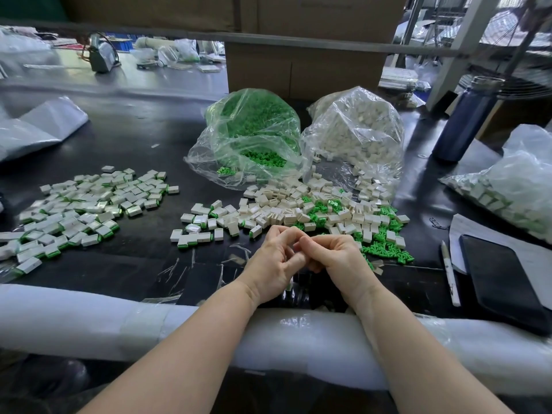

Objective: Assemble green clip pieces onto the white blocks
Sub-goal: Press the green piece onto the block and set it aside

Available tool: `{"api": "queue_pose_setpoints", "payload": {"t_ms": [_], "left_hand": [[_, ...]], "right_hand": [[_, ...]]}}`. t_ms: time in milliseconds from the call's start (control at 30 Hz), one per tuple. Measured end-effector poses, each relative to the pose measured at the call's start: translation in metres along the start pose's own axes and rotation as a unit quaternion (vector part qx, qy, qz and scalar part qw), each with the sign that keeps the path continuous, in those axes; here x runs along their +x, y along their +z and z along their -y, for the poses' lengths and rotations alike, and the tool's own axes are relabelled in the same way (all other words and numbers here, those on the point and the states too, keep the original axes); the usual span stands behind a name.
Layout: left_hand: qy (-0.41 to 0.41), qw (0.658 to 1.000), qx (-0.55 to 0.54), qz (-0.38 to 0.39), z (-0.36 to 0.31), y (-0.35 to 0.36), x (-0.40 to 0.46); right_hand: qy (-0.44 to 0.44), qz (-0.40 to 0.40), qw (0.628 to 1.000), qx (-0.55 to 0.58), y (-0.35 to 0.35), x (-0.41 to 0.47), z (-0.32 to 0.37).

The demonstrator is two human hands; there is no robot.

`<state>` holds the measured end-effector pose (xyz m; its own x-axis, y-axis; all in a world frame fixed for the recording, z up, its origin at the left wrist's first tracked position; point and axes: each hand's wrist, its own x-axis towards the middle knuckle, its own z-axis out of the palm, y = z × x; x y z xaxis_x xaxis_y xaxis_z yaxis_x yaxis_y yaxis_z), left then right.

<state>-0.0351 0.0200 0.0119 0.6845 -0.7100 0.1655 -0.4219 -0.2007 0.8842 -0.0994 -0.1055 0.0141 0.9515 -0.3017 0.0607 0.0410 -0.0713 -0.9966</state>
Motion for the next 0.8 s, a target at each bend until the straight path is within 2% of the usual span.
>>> {"api": "queue_pose_setpoints", "payload": {"t_ms": [233,500,667,800], "left_hand": [[-0.022,0.997,-0.025,-0.076,0.0040,-0.0010,0.0039],[-0.035,0.998,0.001,-0.060,0.0004,-0.0009,0.0025],[-0.037,0.998,0.038,-0.046,0.0003,0.0004,0.0019],[-0.049,0.996,0.019,-0.067,0.0017,0.0010,0.0022]], "right_hand": [[-0.011,-0.062,0.998,0.018,-0.0006,0.0006,-0.0010],[-0.052,-0.085,0.993,-0.061,-0.0007,-0.0013,0.0026],[-0.046,-0.097,0.987,-0.123,-0.0003,-0.0002,0.0022],[-0.056,-0.115,0.983,-0.133,0.0007,0.0001,0.0030]]}}
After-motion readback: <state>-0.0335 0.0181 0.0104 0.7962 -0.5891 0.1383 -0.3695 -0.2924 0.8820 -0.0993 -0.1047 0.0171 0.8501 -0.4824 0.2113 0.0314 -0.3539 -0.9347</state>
